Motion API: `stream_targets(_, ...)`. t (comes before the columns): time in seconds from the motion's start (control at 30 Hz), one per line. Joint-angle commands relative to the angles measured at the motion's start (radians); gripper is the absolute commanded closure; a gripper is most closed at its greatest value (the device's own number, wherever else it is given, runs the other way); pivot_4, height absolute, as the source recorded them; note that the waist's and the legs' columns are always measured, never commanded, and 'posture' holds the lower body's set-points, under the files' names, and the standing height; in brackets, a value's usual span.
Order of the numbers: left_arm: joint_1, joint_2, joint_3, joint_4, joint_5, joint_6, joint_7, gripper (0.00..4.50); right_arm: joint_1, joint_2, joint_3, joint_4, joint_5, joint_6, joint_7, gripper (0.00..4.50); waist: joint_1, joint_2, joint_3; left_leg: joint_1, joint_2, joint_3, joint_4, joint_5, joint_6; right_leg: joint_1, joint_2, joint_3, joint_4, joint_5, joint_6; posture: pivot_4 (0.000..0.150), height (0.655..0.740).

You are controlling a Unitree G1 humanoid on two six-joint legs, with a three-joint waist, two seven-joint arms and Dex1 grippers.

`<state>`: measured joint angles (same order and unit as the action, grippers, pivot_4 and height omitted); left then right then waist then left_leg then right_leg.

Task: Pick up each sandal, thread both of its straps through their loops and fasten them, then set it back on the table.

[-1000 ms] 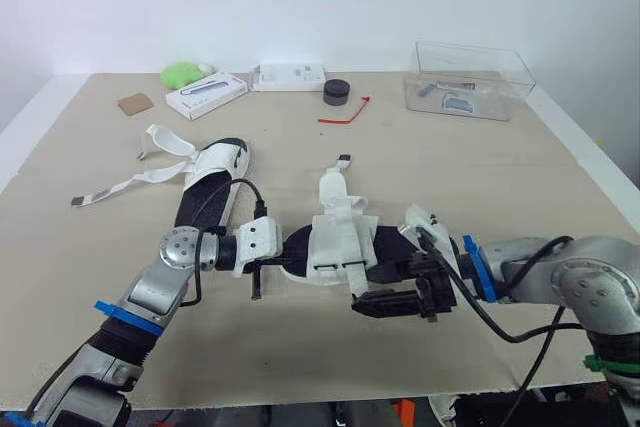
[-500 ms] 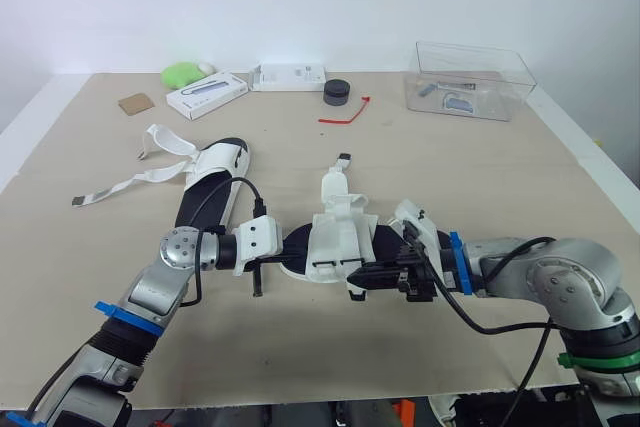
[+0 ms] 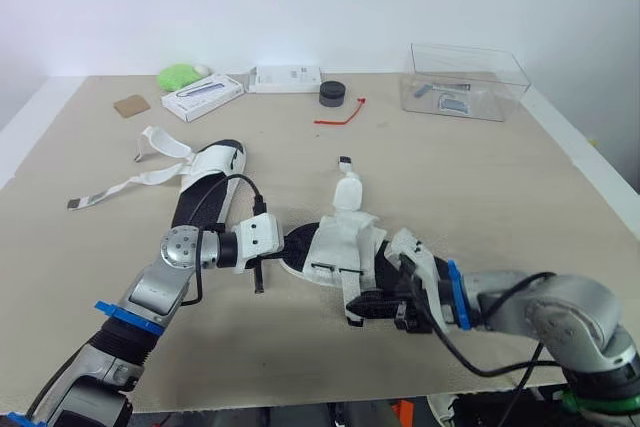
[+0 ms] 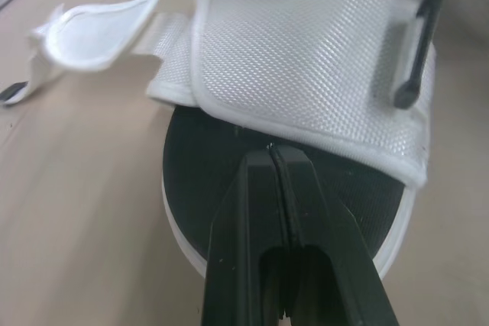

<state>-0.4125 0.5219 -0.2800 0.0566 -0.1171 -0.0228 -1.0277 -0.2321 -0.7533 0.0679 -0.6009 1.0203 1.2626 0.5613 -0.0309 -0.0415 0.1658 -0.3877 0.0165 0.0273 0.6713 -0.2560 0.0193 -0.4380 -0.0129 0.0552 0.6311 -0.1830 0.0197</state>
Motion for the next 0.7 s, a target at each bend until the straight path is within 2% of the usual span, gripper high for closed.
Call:
stream_targets(0.03,0.021,0.009,-0.015,0.001,0.021,0.018,-0.007,4.5,0.022,-0.002,-0.011,-0.023,0.042,0.059,-0.027,4.48,0.001,-0.001,-0.001,0.0,0.0,0.0,0.0,0.0,0.0,0.0,0.0,0.0,0.0,0.0,0.0,0.15,0.74)
stream_targets(0.13,0.016,0.007,-0.015,0.007,0.022,0.018,-0.009,4.5,0.032,-0.007,-0.033,-0.034,0.089,0.087,-0.044,4.48,0.002,-0.001,-0.001,0.0,0.0,0.0,0.0,0.0,0.0,0.0,0.0,-0.001,0.0,0.0,0.0,0.15,0.74)
stream_targets(0.23,0.01,0.004,-0.018,0.013,0.022,0.018,-0.012,4.5,0.022,-0.011,-0.032,-0.025,0.075,0.079,-0.054,4.48,0.002,-0.002,-0.002,0.0,0.0,0.0,0.0,0.0,0.0,0.0,0.0,0.0,0.0,0.0,0.0,0.15,0.74)
stream_targets(0.7,-0.019,0.005,-0.012,0.056,0.036,0.002,-0.006,4.5,-0.208,-0.062,0.076,0.21,-0.187,-0.092,0.112,4.48,0.004,-0.001,-0.002,0.0,-0.001,0.001,0.002,0.0,0.0,0.0,-0.001,0.001,0.0,0.001,0.001,0.15,0.74)
